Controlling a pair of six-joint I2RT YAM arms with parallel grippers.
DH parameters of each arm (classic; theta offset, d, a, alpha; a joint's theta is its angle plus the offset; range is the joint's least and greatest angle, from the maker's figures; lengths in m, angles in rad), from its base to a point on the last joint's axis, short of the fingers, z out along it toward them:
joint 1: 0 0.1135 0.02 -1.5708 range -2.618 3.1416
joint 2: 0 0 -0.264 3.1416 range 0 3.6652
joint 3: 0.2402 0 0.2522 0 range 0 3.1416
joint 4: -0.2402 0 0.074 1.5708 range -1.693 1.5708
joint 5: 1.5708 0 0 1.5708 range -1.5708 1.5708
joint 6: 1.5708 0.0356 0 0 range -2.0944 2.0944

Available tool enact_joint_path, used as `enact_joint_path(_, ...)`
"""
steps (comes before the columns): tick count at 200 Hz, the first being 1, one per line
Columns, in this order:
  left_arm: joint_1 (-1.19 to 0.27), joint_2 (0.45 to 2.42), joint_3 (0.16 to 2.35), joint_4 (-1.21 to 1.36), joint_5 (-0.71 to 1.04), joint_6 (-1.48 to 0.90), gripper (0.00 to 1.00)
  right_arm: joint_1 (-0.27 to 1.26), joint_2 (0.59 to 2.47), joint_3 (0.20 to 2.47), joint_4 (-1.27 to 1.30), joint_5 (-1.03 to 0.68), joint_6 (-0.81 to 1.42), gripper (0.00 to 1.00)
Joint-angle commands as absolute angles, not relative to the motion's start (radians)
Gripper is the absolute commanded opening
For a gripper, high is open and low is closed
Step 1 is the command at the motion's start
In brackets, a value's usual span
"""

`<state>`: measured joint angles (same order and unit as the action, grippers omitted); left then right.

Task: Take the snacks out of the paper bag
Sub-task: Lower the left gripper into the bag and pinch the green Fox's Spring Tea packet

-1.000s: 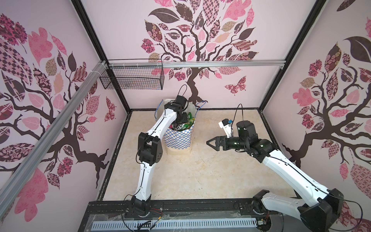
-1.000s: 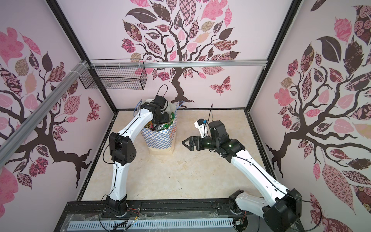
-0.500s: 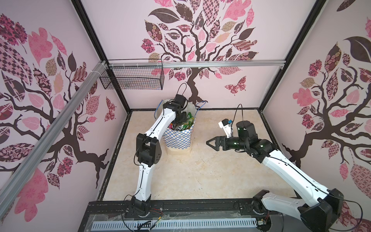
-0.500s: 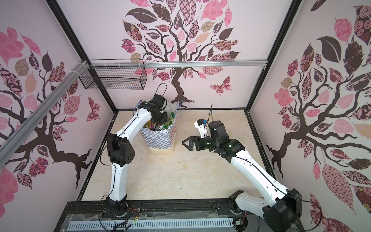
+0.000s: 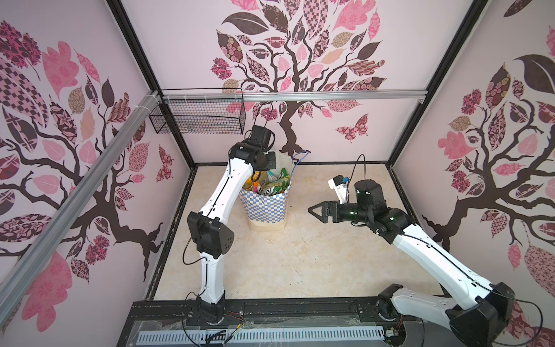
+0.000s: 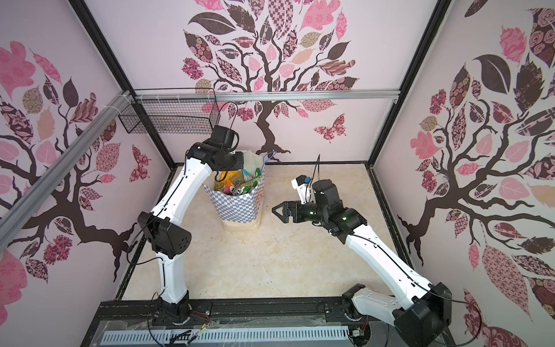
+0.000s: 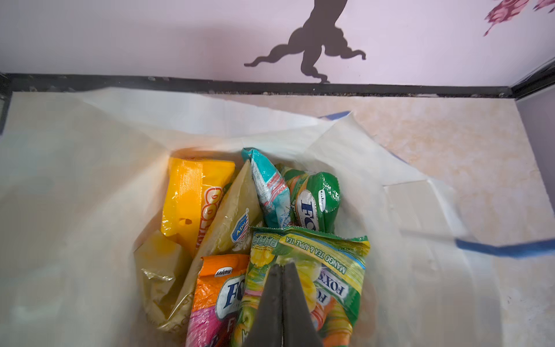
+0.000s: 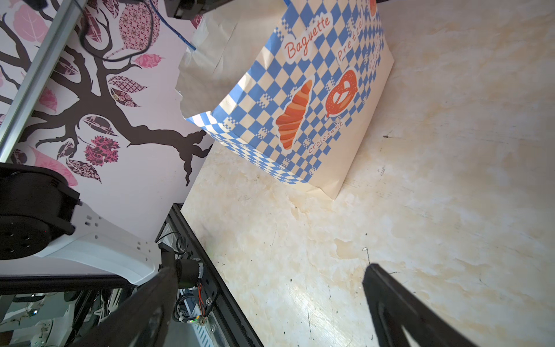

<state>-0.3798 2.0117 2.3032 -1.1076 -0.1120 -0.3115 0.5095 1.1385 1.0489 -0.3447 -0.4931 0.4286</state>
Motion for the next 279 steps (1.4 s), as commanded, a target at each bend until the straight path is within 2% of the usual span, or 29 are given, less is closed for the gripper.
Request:
enact_joint_path(1, -0.379, 1.95, 2.343, -1.095, -0.123, -0.293, 0.0, 0.515, 1.109, 1.088, -0.319, -0.48, 0.443, 1.0)
enact_joint_path(22, -0.379, 1.931, 2.301, -1.082, -0.086, -0.292, 0.0, 0.515, 1.109, 1.083, -0.314, -0.483, 0.45, 1.0)
enact_joint_path(39, -0.385, 1.946, 2.257, -1.099, -0.043, -0.281, 0.45, 0.515, 1.105, 1.077, -0.306, -0.483, 0.456, 1.0)
enact_joint_path(47, -0.393, 1.956, 2.234, -1.105, -0.059, -0.268, 0.59, 0.515, 1.104, 1.071, -0.301, -0.485, 0.46, 1.0)
enact_joint_path(55, -0.403, 1.967, 2.208, -1.108, -0.097, -0.254, 0.67, 0.514, 1.101, 1.066, -0.294, -0.488, 0.462, 1.0)
enact_joint_path(84, -0.413, 2.01, 2.121, -1.108, -0.151, -0.228, 0.77, 0.514, 1.106, 1.06, -0.3, -0.49, 0.462, 1.0)
enact_joint_path(109, -0.413, 2.08, 2.099, -1.117, -0.142, -0.219, 0.8, 0.515, 1.106, 1.052, -0.298, -0.491, 0.462, 1.0)
enact_joint_path(139, -0.413, 2.144, 2.064, -1.101, -0.107, -0.222, 0.78, 0.515, 1.104, 1.046, -0.302, -0.486, 0.459, 1.0)
enact_joint_path(190, -0.405, 2.226, 2.034, -1.081, -0.107, -0.248, 0.63, 0.515, 1.103, 1.051, -0.315, -0.48, 0.448, 1.0)
enact_joint_path(201, -0.403, 2.228, 2.024, -1.071, -0.098, -0.25, 0.55, 0.515, 1.103, 1.051, -0.316, -0.48, 0.446, 1.0)
enact_joint_path(227, -0.397, 2.215, 2.012, -1.06, -0.081, -0.255, 0.23, 0.515, 1.1, 1.053, -0.318, -0.479, 0.446, 1.0)
enact_joint_path(252, -0.391, 2.176, 1.986, -1.037, -0.054, -0.248, 0.0, 0.515, 1.098, 1.056, -0.316, -0.474, 0.448, 1.0)
enact_joint_path(279, -0.389, 2.118, 1.948, -0.988, -0.054, -0.224, 0.0, 0.515, 1.097, 1.059, -0.313, -0.474, 0.452, 1.0)
